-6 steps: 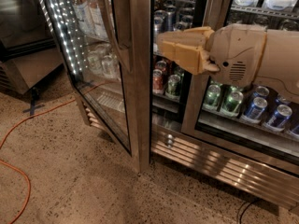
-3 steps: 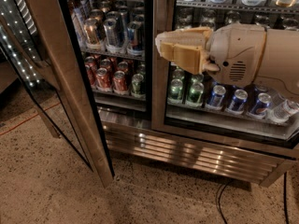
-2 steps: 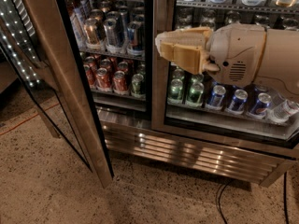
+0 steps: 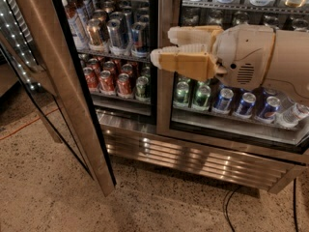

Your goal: Open left fridge door

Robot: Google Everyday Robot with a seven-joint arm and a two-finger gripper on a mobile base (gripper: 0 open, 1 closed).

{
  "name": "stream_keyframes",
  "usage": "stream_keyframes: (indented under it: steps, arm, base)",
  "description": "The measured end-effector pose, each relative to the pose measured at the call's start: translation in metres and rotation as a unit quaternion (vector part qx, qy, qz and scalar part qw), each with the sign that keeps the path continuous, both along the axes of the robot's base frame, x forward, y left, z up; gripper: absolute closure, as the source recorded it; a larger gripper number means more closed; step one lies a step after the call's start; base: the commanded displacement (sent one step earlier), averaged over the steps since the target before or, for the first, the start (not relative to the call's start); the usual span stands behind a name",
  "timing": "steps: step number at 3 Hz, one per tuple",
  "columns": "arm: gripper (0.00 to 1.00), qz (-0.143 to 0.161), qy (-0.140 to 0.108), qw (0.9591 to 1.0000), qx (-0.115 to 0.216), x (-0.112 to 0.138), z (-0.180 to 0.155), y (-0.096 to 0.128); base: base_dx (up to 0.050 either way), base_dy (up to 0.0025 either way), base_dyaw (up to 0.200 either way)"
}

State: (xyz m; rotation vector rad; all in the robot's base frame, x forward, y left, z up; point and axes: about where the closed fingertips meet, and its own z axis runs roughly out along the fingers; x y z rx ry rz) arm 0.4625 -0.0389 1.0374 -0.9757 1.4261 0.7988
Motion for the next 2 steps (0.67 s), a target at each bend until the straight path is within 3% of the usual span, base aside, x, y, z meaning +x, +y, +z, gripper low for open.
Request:
stream_keyframes:
  steps: [1,2]
  arm:
    - [0.0,0.0,0.0,1.0,0.0,-0.0002,0.0003,0.0006]
    - [0.0,0.0,0.0,1.0,0.0,-0.0002,0.0003,0.0006]
  base:
    - [0.0,0.0,0.0]
    - [0.0,0.0,0.0]
